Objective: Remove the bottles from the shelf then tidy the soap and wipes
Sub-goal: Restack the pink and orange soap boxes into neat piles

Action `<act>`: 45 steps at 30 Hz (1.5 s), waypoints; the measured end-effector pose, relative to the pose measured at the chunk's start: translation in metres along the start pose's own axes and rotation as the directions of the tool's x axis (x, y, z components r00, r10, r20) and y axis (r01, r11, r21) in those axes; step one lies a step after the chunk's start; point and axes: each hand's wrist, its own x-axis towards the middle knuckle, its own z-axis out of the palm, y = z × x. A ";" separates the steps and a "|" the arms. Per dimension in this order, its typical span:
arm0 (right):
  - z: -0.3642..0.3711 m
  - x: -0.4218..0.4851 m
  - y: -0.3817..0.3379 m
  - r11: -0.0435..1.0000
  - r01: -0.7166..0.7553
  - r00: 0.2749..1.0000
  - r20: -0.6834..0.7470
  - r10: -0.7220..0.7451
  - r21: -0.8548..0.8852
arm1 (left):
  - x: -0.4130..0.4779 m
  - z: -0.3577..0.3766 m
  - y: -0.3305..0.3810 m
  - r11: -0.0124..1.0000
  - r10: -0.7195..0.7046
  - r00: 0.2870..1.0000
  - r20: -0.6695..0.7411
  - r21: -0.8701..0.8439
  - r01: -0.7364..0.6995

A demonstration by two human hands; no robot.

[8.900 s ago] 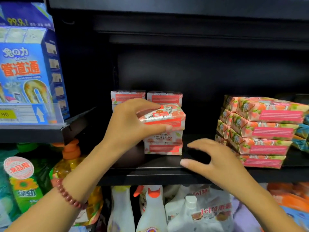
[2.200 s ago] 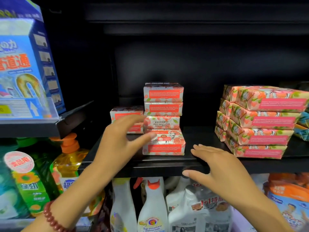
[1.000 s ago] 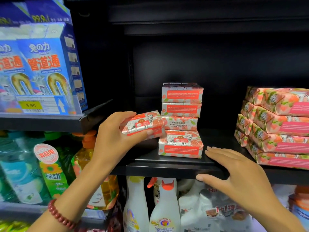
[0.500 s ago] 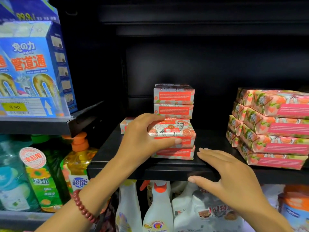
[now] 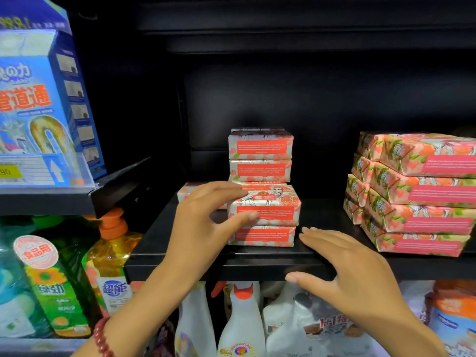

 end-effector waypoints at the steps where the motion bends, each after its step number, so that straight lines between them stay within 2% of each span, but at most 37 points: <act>1: 0.000 0.000 0.000 1.000 0.000 1.000 -0.001 0.000 0.004 | 0.000 0.001 0.000 1.000 -0.002 1.000 0.002 0.002 0.002; 5: -0.001 0.001 0.000 1.000 0.008 1.000 -0.003 -0.008 0.019 | 0.000 0.002 0.000 0.999 0.015 1.000 0.014 0.046 -0.015; 8: 0.000 0.000 0.000 1.000 0.009 1.000 -0.006 -0.009 0.025 | 0.001 -0.005 -0.001 1.000 0.017 0.998 0.059 0.011 -0.018; 11: 0.001 0.000 0.001 1.000 0.007 1.000 -0.004 -0.007 0.016 | 0.010 -0.023 -0.015 0.999 -0.015 0.999 -0.047 -0.045 0.013; 13: 0.001 0.000 0.001 1.000 0.000 1.000 0.001 0.000 0.017 | 0.020 -0.033 -0.029 0.995 -0.051 0.996 -0.067 0.087 0.056; 15: 0.001 -0.001 0.001 1.000 -0.004 1.000 0.003 0.004 0.026 | 0.030 -0.034 -0.043 0.940 -0.113 0.991 0.071 0.331 0.083; 17: 0.001 -0.001 0.000 1.000 -0.005 1.000 -0.002 0.005 0.028 | 0.038 -0.029 -0.057 0.871 -0.165 0.959 0.233 0.491 0.031; 19: 0.001 -0.001 0.000 0.999 -0.011 1.000 -0.004 0.011 0.033 | 0.043 -0.027 -0.065 0.850 -0.218 0.914 0.343 0.527 0.005; 21: 0.000 -0.001 0.000 1.000 -0.015 1.000 0.003 0.015 0.025 | 0.041 -0.027 -0.069 0.853 -0.228 0.896 0.382 0.522 -0.006; 24: -0.002 0.000 -0.001 0.999 -0.027 0.999 0.022 0.026 0.028 | 0.033 -0.032 -0.064 0.832 -0.175 0.929 0.326 0.553 -0.037; 26: -0.003 0.000 -0.001 0.999 -0.031 0.999 0.032 0.030 0.034 | 0.027 -0.037 -0.061 0.874 -0.147 0.955 0.257 0.486 0.004; 28: -0.004 0.000 -0.002 0.998 -0.040 0.998 0.041 0.038 0.042 | 0.024 -0.041 -0.056 0.909 -0.186 0.961 0.207 0.406 0.088; 31: -0.004 0.000 -0.003 0.997 -0.044 0.998 0.046 0.041 0.065 | 0.023 -0.040 -0.052 0.872 -0.345 0.910 0.229 0.437 0.221; 33: -0.005 0.000 -0.004 0.996 -0.053 0.997 0.053 0.049 0.075 | 0.020 -0.040 -0.050 0.875 -0.371 0.900 0.231 0.411 0.255; 37: -0.007 0.000 -0.005 0.995 -0.061 0.996 0.070 0.056 0.074 | 0.006 -0.046 -0.039 0.894 -0.308 0.950 0.053 0.357 0.270; 40: -0.007 0.001 -0.005 0.996 -0.066 0.995 0.078 0.061 0.063 | -0.006 -0.052 -0.022 0.945 -0.235 0.966 -0.108 0.208 0.253; 43: -0.008 0.001 -0.006 0.996 -0.074 0.994 0.086 0.070 0.051 | -0.010 -0.056 -0.004 0.981 -0.155 0.970 -0.188 0.086 0.173; 45: -0.008 0.001 -0.007 0.995 -0.084 0.993 0.091 0.079 0.050 | -0.004 -0.056 0.007 0.993 -0.110 0.975 -0.192 0.027 0.118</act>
